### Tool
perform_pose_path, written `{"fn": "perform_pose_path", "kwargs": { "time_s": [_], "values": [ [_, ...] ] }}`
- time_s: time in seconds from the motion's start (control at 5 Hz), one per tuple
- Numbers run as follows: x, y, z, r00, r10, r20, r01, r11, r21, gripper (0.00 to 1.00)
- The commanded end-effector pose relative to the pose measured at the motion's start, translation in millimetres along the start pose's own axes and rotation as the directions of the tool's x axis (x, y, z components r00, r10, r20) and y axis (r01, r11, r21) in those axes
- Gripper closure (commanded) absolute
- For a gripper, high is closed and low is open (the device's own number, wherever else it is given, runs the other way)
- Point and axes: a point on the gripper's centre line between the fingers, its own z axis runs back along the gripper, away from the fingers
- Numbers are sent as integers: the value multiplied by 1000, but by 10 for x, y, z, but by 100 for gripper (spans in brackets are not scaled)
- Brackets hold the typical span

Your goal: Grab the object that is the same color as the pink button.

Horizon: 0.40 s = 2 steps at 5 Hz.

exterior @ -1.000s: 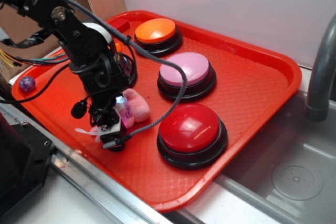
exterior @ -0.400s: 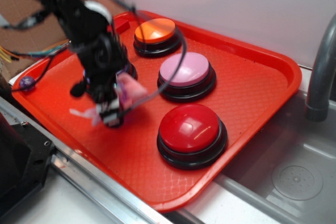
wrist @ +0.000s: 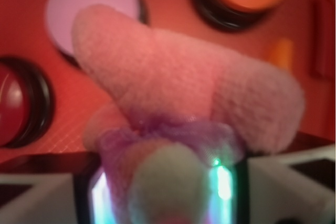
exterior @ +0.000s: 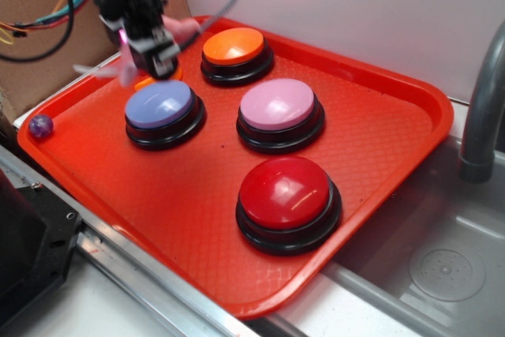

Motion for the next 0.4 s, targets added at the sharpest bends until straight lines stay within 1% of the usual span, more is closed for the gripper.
{"fn": "perform_pose_path", "kwargs": {
  "time_s": [0.0,0.2],
  "values": [
    [-5,263,538,963,250,102,-251,968,4,100],
    [70,264,514,959,261,108,-264,964,19,100]
  ]
}}
